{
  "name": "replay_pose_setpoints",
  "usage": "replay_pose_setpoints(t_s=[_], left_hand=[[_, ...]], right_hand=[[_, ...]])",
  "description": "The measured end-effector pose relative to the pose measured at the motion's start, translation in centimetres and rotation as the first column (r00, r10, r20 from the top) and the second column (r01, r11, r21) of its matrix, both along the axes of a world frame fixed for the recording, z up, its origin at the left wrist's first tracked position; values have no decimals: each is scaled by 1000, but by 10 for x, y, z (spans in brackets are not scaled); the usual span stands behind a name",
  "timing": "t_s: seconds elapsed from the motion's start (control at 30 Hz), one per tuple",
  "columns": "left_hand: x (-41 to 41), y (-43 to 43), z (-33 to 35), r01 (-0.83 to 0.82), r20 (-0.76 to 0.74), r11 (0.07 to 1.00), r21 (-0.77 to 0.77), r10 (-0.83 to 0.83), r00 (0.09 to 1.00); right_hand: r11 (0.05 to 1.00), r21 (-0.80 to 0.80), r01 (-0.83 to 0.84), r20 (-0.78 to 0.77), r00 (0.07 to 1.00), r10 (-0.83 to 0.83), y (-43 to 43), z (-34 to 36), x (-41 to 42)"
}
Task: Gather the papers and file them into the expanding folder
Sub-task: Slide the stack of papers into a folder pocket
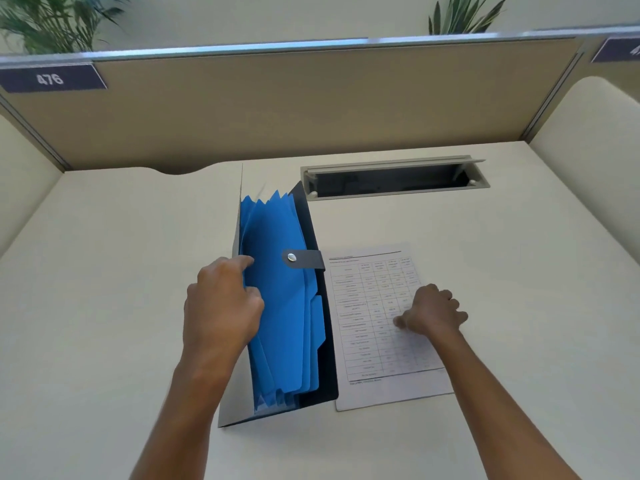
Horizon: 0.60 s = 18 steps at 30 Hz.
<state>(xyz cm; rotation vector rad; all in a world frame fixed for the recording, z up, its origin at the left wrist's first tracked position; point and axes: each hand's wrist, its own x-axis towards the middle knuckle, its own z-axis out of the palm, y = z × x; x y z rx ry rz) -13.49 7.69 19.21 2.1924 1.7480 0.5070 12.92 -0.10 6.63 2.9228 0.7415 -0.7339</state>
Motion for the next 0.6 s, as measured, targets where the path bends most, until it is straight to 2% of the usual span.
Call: replay_pose_setpoints(t_s=[0.13, 0.6], left_hand=[[1, 1, -2, -2, -7, 1000, -6, 2, 1000], [-1, 2, -5, -6, -31, 1000, -3, 6, 999]], right_hand=[[999, 1, 45, -67, 997, -45, 0, -1, 3], [996, 9, 92, -129, 988, -90, -1, 2, 9]])
